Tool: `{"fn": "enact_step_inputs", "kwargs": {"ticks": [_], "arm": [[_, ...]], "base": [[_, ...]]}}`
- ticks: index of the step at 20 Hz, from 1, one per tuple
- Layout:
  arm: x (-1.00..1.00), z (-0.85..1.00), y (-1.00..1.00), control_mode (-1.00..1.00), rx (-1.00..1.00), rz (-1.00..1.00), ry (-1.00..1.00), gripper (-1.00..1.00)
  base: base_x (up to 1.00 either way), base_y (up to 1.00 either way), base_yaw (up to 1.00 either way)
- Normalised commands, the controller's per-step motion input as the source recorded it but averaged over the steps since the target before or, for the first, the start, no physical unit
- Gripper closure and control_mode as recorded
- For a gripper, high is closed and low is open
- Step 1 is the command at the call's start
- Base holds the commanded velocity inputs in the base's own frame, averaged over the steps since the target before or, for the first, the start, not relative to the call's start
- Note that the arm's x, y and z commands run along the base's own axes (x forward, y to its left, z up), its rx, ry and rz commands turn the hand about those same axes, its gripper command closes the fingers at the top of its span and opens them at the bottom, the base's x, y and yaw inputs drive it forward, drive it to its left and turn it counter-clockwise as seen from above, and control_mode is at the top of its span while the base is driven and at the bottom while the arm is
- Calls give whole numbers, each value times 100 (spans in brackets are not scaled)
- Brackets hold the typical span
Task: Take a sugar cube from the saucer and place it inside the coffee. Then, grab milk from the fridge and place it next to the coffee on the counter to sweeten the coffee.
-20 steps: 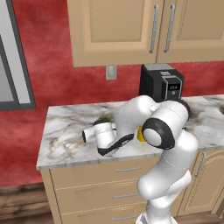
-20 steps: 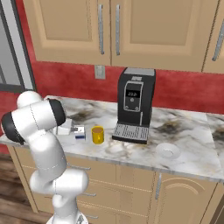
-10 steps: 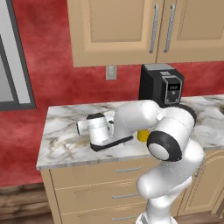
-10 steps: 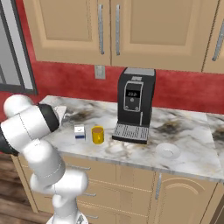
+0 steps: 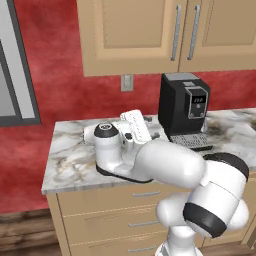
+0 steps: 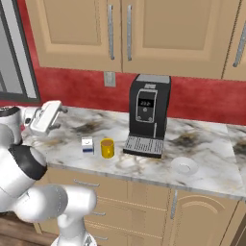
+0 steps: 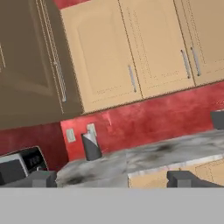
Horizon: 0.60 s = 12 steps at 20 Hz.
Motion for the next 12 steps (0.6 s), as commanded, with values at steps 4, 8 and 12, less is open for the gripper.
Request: {"fn": "enact_step_inputs", "kwargs": {"ticks": [4,8,12], "arm": [[-100,86,-18,-100,0,-17,-28,-100],[-100,53,-30,-100,0,-18,-30,-100],[-100,17,-15,-100,0,-13,-42,-100]], "base": [[0,0,0],[0,0,0],[0,0,0]]}}
